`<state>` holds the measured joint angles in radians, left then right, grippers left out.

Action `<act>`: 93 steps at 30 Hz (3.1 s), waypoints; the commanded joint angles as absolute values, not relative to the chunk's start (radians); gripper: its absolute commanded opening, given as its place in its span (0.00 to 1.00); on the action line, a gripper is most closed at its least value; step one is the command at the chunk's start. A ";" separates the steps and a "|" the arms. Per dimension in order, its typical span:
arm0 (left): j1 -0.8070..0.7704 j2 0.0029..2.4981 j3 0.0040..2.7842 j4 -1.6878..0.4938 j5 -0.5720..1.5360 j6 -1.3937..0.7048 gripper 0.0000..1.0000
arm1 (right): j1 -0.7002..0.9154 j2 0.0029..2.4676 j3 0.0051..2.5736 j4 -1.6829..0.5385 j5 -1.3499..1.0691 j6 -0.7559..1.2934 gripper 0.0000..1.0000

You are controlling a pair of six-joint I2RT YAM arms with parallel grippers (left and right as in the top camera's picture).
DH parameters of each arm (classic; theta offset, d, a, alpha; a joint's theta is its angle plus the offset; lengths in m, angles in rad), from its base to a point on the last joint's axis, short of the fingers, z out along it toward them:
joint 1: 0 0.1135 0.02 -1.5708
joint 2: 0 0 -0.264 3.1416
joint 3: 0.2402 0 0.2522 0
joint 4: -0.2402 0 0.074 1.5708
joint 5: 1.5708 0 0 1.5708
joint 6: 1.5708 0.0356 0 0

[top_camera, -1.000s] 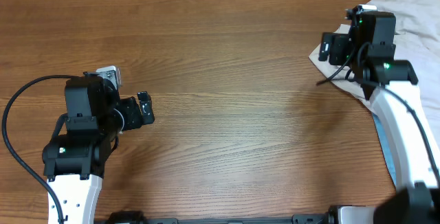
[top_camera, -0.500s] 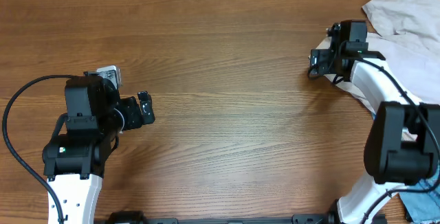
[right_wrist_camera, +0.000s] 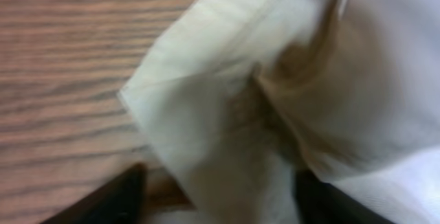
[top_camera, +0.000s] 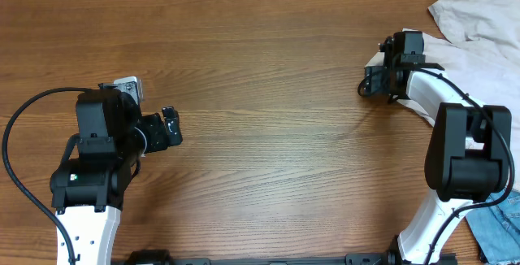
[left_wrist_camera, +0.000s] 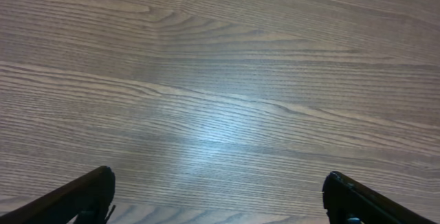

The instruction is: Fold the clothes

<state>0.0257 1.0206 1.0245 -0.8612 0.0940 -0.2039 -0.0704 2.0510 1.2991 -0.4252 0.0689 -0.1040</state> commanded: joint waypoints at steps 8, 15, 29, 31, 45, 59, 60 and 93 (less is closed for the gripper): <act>0.020 1.026 1.054 -0.857 0.118 -0.207 0.90 | -0.073 2.093 1.309 -0.407 0.116 -0.104 0.04; 0.020 1.026 1.054 -0.855 0.124 -0.207 0.86 | -0.052 2.002 1.390 -0.503 0.116 -0.101 0.04; 0.020 1.026 1.054 -0.761 0.124 -0.206 0.86 | 0.456 1.818 1.671 -0.725 0.086 0.000 0.04; 0.020 1.026 1.054 -0.738 0.124 -0.206 0.87 | 0.526 1.819 1.671 -0.648 0.086 0.051 0.04; 0.019 1.026 1.053 -0.723 0.242 -0.207 1.00 | 0.515 1.754 1.697 -0.971 0.358 0.155 1.00; -0.265 1.227 1.050 -0.721 0.385 -0.355 1.00 | 0.243 1.712 1.696 -1.240 0.189 0.271 1.00; -0.302 1.253 1.050 -0.709 0.385 -0.370 1.00 | 0.226 1.701 1.696 -1.235 0.189 0.270 1.00; -0.702 1.885 1.050 -0.256 0.367 -0.857 0.04 | 0.054 1.463 1.696 -1.244 0.189 0.255 1.00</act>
